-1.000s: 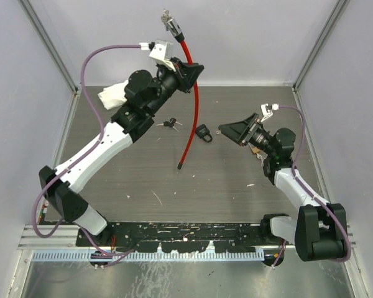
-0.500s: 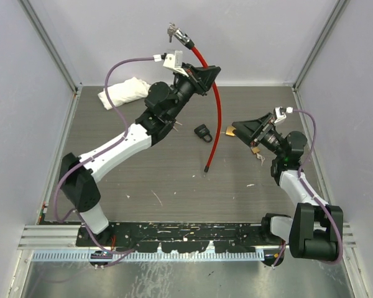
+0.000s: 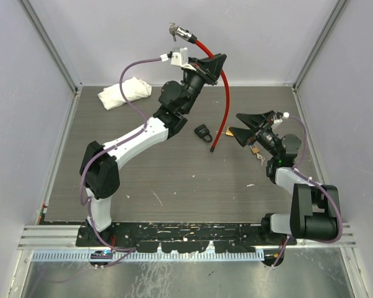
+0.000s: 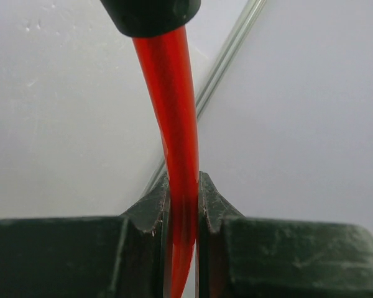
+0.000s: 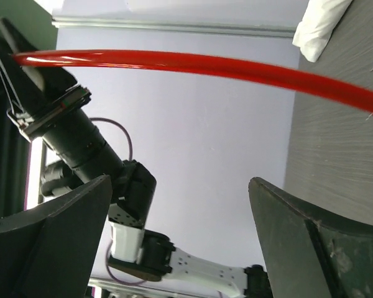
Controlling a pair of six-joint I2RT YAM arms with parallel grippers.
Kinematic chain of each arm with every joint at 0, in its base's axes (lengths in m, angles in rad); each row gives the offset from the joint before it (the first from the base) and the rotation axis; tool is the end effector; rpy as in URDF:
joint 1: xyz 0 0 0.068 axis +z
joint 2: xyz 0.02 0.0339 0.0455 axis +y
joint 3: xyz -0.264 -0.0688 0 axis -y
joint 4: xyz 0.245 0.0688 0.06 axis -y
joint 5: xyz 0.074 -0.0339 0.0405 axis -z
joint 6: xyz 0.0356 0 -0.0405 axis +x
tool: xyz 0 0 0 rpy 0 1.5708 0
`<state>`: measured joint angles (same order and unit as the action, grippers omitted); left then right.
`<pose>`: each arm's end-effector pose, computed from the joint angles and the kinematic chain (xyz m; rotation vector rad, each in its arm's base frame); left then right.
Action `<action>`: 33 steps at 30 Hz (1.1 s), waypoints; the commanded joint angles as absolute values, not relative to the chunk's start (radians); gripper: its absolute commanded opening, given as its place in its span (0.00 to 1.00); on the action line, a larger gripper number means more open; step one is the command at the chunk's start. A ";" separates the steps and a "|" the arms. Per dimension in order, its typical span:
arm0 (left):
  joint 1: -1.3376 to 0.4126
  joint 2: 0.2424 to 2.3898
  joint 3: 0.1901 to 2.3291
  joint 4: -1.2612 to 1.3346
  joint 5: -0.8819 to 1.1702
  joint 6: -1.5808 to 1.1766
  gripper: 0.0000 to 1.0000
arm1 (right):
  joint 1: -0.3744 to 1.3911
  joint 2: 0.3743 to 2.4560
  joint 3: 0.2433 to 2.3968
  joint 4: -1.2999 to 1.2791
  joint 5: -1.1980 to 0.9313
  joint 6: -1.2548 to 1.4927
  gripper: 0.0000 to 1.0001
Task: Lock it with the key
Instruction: Adjust the lock.
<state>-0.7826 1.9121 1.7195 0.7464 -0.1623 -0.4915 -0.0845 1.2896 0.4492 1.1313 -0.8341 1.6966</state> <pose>0.3254 -0.3154 0.4317 0.0007 1.0826 -1.0732 0.2500 0.0053 0.2527 0.5747 1.5564 1.8192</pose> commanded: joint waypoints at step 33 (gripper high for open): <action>-0.875 1.744 1.582 1.193 -0.339 -0.550 0.00 | 0.132 1.497 0.806 1.070 -0.183 1.874 0.97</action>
<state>-0.8593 1.8591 1.5978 1.0164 -0.3035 -0.5350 0.1425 1.4651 0.7528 0.9916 -0.2977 1.9057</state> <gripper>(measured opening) 0.125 0.966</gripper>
